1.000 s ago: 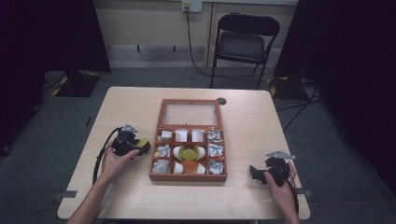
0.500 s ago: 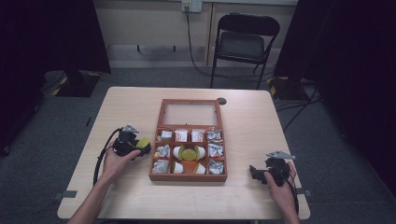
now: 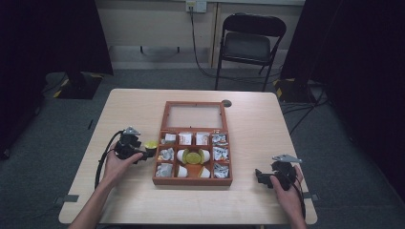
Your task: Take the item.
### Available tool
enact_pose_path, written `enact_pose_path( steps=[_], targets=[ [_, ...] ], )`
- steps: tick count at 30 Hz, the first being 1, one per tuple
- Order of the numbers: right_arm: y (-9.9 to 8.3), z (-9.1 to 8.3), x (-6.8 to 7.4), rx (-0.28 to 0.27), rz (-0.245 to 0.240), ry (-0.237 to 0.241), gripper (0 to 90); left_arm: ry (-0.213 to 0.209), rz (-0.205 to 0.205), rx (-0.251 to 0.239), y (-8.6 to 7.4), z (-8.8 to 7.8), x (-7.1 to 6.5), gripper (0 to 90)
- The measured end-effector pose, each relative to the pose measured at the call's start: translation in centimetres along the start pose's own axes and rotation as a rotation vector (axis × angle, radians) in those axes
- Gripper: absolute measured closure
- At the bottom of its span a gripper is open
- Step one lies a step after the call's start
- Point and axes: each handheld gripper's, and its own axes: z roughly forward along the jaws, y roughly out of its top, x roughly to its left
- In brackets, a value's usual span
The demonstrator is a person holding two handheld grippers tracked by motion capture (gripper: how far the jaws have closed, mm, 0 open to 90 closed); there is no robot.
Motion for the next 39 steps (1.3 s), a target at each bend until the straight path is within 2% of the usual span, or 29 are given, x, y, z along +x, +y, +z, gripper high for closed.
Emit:
enact_pose_path(
  steps=[12, 18, 21, 24, 25, 26, 28, 29, 31, 34, 36, 39],
  targets=[
    [0.0, 0.0, 0.0, 0.000, 0.000, 0.000, 0.0, -0.007, 0.001, -0.072, 0.3, -2.0, -0.3, 16.9],
    [0.0, 0.0, 0.0, 0.000, -0.001, 0.001, 0.0, -0.019, -0.014, -0.117, 0.5, -3.2, -0.4, 16.8],
    [0.0, 0.0, 0.0, 0.000, -0.001, 0.001, 0.0, 0.004, -0.006, -0.114, 0.4, -3.9, -0.5, 16.9],
    [0.0, 0.0, 0.0, 0.000, -0.001, 0.001, 0.0, 0.058, 0.006, -0.091, 0.3, -4.2, -0.6, 17.3],
    [0.0, 0.0, 0.0, 0.000, -0.001, 0.001, 0.0, 0.068, 0.007, -0.098, 0.2, -4.3, -0.7, 17.5],
    [0.0, 0.0, 0.0, 0.000, -0.001, 0.001, 0.0, 0.058, 0.008, -0.102, 0.1, -4.5, -0.6, 17.5],
    [0.0, 0.0, 0.0, 0.000, 0.000, 0.001, 0.0, 0.072, 0.004, -0.105, -0.1, -4.8, -0.6, 17.5],
    [0.0, 0.0, 0.0, 0.000, 0.000, 0.001, 0.0, 0.089, -0.006, -0.116, -0.2, -5.0, -0.6, 17.5],
    [0.0, 0.0, 0.0, 0.000, -0.001, 0.001, 0.0, 0.095, -0.014, -0.129, -0.4, -5.4, -0.6, 17.6],
    [0.0, 0.0, 0.0, 0.000, -0.001, 0.001, 0.0, 0.098, -0.037, -0.122, -0.7, -5.9, -0.2, 17.8],
    [0.0, 0.0, 0.0, 0.000, -0.002, 0.002, 0.0, 0.115, -0.037, -0.121, -0.9, -6.3, 0.1, 17.8],
    [0.0, 0.0, 0.0, 0.000, -0.002, 0.002, 0.0, 0.135, -0.057, -0.122, -1.5, -6.8, 0.6, 17.9]
  ],
)
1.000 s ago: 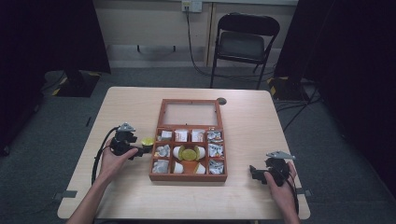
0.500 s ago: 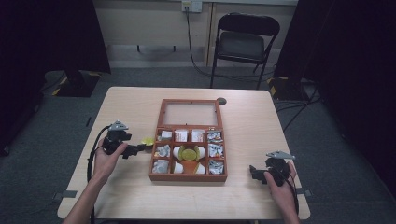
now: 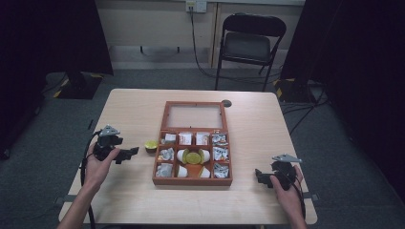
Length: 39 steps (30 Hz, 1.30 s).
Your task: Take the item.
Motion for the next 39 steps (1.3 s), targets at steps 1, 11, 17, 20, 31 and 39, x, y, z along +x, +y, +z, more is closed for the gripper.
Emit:
enact_pose_path(
  steps=[1, 11, 17, 20, 31, 39],
  targets=[
    [0.0, 0.0, 0.0, 0.000, 0.000, 0.000, 0.0, 0.013, 0.000, 0.005, -0.2, -0.1, 0.2, 17.9],
    [0.0, 0.0, 0.0, 0.000, 0.000, 0.000, 0.0, 0.109, -0.025, 0.025, -2.8, -1.4, 2.0, 17.8],
    [0.0, 0.0, 0.0, 0.000, 0.000, 0.000, 0.0, 0.159, -0.086, 0.025, -4.7, -2.1, 3.5, 17.8],
    [0.0, 0.0, 0.0, 0.000, 0.000, 0.000, 0.0, 0.175, -0.122, 0.048, -5.5, -2.0, 3.9, 17.8],
    [0.0, 0.0, 0.0, 0.000, 0.000, 0.000, 0.0, 0.180, -0.102, 0.115, -6.7, -1.0, 3.6, 17.6],
    [0.0, 0.0, 0.0, 0.000, 0.000, 0.000, 0.0, 0.194, -0.087, 0.063, -7.4, -0.5, 3.1, 14.1]
  ],
)
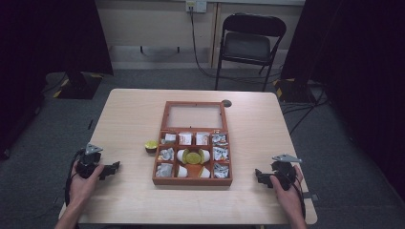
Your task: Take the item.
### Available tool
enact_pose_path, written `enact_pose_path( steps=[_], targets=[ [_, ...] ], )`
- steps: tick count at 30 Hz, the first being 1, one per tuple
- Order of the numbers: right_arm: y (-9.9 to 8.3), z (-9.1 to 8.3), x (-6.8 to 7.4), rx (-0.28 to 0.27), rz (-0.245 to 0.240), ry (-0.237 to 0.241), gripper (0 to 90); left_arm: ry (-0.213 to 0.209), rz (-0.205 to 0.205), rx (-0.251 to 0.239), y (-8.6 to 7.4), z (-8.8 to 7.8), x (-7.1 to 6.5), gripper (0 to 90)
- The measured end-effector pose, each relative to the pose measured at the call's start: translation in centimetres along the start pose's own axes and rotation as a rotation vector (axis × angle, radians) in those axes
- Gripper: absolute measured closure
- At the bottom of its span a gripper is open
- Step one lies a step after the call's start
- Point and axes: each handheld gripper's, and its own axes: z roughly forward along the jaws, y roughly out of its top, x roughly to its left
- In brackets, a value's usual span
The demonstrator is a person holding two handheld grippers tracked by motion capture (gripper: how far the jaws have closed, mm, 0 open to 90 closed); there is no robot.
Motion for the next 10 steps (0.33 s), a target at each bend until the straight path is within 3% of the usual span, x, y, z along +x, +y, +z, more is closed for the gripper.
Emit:
enact_pose_path(
  steps=[3, 10],
  targets=[
    [0.00, 0.00, 0.00, 0.000, 0.000, 0.000, 0.0, -0.005, 0.000, -0.048, -0.49, 0.36, 0.12, 9.6],
    [-0.01, 0.00, 0.00, 0.000, 0.000, 0.000, 0.0, 0.014, -0.007, -0.039, -0.46, 0.37, 0.09, 5.6]
  ],
)
